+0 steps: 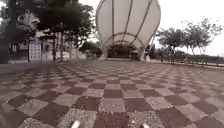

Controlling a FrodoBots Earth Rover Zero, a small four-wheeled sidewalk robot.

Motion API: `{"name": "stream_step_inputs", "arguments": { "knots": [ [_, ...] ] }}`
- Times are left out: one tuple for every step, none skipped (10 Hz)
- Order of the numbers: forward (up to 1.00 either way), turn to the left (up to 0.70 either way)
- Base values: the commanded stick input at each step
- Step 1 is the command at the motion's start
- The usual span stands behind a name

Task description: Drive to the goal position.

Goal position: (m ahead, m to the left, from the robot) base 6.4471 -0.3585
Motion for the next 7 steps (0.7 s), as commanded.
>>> {"name": "stream_step_inputs", "arguments": {
  "knots": [
    [0.7, 0.02],
    [0.7, 0.02],
    [0.7, 0.01],
    [0.7, 0.0],
    [0.7, 0.02],
    [0.7, 0.01],
    [0.7, 0.0]
  ]
}}
